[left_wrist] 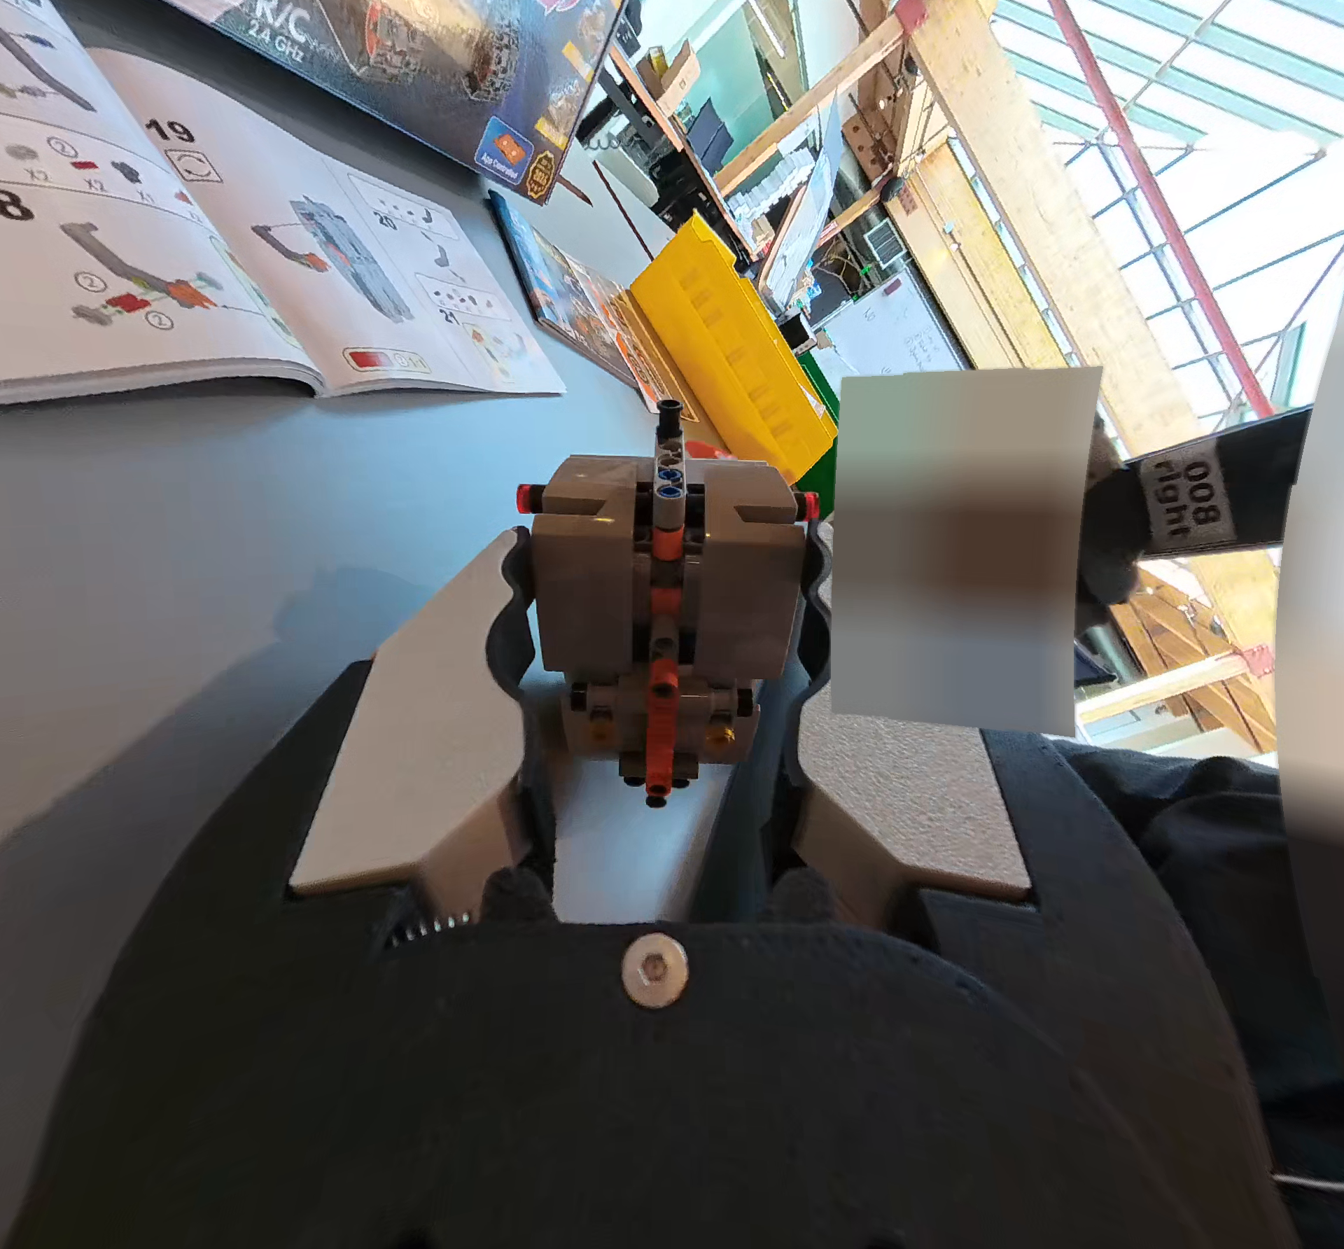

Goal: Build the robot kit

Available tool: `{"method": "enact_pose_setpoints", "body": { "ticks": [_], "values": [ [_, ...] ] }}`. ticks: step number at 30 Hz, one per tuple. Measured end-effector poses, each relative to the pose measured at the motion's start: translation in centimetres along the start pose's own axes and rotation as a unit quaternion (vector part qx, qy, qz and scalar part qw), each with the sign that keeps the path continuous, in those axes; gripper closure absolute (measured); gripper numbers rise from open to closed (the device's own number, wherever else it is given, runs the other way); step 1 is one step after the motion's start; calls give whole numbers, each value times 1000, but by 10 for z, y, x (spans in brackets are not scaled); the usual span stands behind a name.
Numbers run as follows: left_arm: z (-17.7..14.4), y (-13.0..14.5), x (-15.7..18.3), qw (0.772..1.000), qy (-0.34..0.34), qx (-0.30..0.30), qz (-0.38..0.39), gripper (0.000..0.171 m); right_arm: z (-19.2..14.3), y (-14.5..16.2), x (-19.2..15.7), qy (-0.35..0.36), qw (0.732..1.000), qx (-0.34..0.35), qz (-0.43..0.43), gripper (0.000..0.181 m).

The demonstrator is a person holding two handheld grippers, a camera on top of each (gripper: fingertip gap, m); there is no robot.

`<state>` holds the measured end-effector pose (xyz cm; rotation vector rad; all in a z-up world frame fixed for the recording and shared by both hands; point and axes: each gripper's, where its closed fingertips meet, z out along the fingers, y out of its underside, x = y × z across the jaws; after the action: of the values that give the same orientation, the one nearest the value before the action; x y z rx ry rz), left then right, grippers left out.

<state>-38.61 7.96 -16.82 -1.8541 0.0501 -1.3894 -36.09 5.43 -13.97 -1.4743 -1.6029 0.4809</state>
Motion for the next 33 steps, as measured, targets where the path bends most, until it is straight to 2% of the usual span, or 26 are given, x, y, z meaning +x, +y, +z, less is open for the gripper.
{"method": "enact_pose_setpoints", "body": {
  "ticks": [4,7,13,16,20,24,32,33],
  "values": [
    [4,4,3,1000,5,8,-6,99,3,4,5,-4,996,-80,-49,174],
    [7,6,2,1000,7,16,-19,99,6,11,3,-29,990,-133,-39,174],
    [7,10,1,999,9,21,-38,99,10,10,1,-41,984,-170,-36,173],
    [6,14,-4,997,10,15,-75,99,14,14,1,-49,979,-193,-32,174],
    [6,27,-12,986,15,-4,-166,99,21,22,-3,-74,973,-218,-32,174],
    [3,38,-16,969,18,-35,-244,96,27,32,-4,-88,968,-233,-28,174],
    [-13,59,-1,938,-54,-214,-267,64,30,28,-20,-147,969,-197,9,173],
    [-15,60,-2,936,-70,-227,-258,64,30,27,-22,-155,969,-193,11,174]
  ]
}}
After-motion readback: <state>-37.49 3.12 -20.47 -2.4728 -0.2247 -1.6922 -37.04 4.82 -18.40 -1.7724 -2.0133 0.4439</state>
